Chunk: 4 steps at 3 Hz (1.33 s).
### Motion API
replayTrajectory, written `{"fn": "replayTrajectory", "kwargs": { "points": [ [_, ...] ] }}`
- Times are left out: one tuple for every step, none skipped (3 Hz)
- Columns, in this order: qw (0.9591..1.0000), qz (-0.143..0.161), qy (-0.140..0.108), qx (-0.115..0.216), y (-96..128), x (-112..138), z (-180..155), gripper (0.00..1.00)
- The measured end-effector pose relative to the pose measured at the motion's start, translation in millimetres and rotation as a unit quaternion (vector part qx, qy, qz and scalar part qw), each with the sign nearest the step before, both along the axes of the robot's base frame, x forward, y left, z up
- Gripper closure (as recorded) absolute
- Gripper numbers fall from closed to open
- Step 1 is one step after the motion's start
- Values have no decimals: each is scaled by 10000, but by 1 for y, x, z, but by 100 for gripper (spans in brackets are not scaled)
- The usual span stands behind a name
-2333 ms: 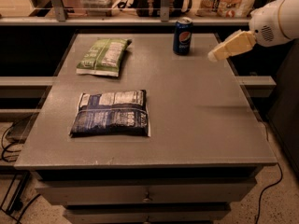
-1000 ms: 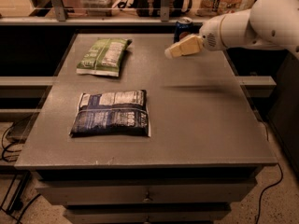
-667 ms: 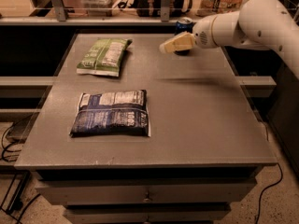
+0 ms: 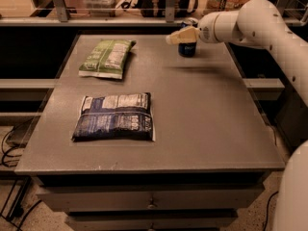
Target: Pick pepsi can
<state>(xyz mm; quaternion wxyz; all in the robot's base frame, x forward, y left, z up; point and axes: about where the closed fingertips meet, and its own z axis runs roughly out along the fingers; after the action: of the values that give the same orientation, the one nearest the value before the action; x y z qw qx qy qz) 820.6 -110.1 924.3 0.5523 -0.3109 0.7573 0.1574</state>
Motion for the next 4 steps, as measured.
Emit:
{"fn": "replayTrajectory", "kwargs": {
  "points": [
    [9998,-190,-31,7,-12,21,-4,0],
    [9998,-219,-2,11,-14,29,-4,19],
    [9998,-184,59,-31,-12,27,-6,42],
    [9997,-156,131,-95,-11,21,-8,64]
  ]
}}
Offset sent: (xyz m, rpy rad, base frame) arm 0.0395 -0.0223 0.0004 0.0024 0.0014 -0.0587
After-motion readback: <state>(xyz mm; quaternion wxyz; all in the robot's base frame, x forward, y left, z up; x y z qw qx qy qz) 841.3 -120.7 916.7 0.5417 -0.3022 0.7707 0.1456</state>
